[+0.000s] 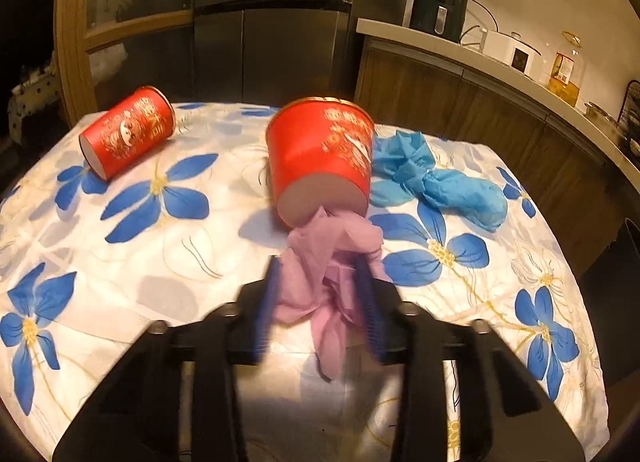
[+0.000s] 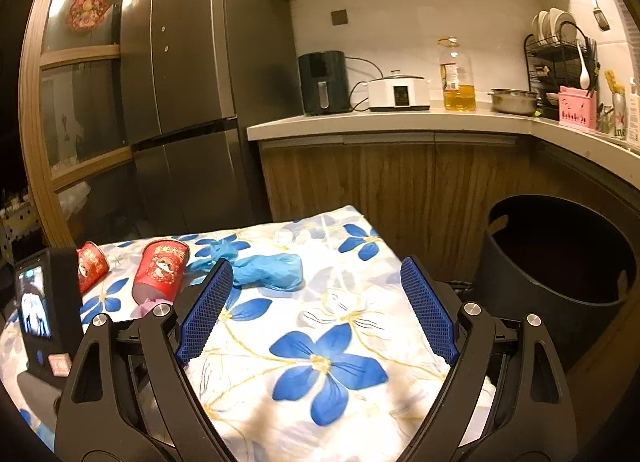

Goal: Collect trash
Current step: 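Close the left tool on the pink glove while the right tool grasps the blue glove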

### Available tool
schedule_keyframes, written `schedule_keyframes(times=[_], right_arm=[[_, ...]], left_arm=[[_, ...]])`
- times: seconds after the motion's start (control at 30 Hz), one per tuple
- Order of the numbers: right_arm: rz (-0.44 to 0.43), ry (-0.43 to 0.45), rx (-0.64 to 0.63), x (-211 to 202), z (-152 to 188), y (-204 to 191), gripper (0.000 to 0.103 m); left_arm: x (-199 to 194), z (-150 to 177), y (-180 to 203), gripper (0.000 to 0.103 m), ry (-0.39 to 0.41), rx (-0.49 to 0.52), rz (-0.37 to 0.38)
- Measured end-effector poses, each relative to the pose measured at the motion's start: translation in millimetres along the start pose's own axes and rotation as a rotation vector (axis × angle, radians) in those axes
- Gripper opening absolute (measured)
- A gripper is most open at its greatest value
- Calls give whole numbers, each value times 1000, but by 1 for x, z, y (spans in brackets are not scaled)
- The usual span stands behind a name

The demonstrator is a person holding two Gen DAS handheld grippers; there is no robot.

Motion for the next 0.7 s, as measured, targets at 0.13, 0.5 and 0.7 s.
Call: schedule_keyframes(times=[0.13, 0.5, 0.7], right_arm=[[-7, -22, -6, 17, 2, -8, 84], [-30, -110, -36, 74, 15, -42, 85], [-48, -192, -9, 114, 11, -62, 81]], left_arm=[[-3, 4, -2, 13, 6, -1, 20], [-42, 8, -23, 7, 85, -38, 48], [-66, -7, -47, 7, 175, -83, 14]])
Point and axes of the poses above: each gripper's, at about its wrist camera, not at the fingertips, and x roughly the way its jaws point, y to its right, z to its underside, the point moved 3 cm from there along x, roughly the way its jaws point, and after that the axes turned 12 degrees about x, right-handed, at the moved point
